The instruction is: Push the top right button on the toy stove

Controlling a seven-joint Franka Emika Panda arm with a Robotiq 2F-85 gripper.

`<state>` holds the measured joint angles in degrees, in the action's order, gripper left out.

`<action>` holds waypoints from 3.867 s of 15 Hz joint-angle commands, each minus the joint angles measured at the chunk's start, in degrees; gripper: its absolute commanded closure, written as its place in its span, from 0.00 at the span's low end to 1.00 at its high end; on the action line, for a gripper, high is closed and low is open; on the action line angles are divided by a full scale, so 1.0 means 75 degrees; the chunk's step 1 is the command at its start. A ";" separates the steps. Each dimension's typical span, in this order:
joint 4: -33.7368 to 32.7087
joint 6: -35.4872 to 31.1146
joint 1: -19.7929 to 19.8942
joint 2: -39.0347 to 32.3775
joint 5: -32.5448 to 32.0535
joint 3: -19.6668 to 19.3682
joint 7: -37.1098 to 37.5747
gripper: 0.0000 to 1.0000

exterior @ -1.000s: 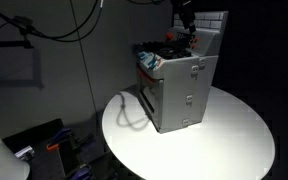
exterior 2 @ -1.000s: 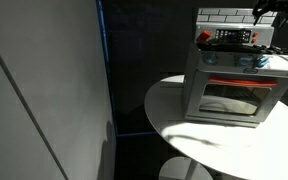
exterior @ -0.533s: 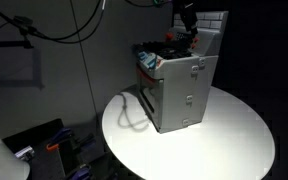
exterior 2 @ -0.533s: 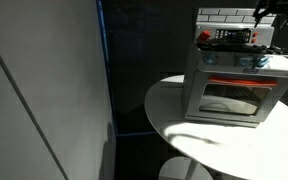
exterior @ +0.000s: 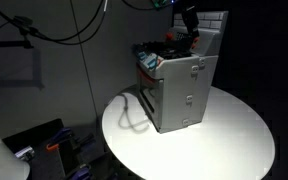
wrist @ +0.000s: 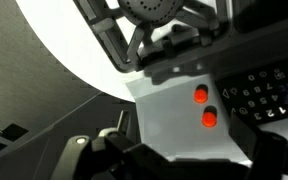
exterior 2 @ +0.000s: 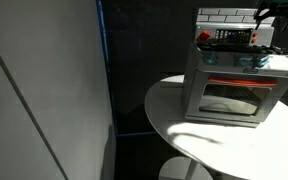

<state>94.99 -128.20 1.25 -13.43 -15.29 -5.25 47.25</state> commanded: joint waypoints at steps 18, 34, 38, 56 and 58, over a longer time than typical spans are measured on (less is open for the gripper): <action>-0.0068 0.0065 -0.0090 -0.0246 0.0075 -0.0216 0.0246 0.00; -0.0201 0.0066 -0.0105 -0.0347 0.0041 -0.0253 0.0311 0.00; -0.0226 0.0059 -0.0105 -0.0382 0.0022 -0.0267 0.0347 0.00; -0.0701 0.0062 -0.0121 -0.0760 -0.0067 -0.0404 0.0541 0.00; -0.0726 0.0063 -0.0128 -0.0777 -0.0077 -0.0420 0.0550 0.00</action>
<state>93.13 -128.15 0.88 -17.09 -15.29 -7.12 49.86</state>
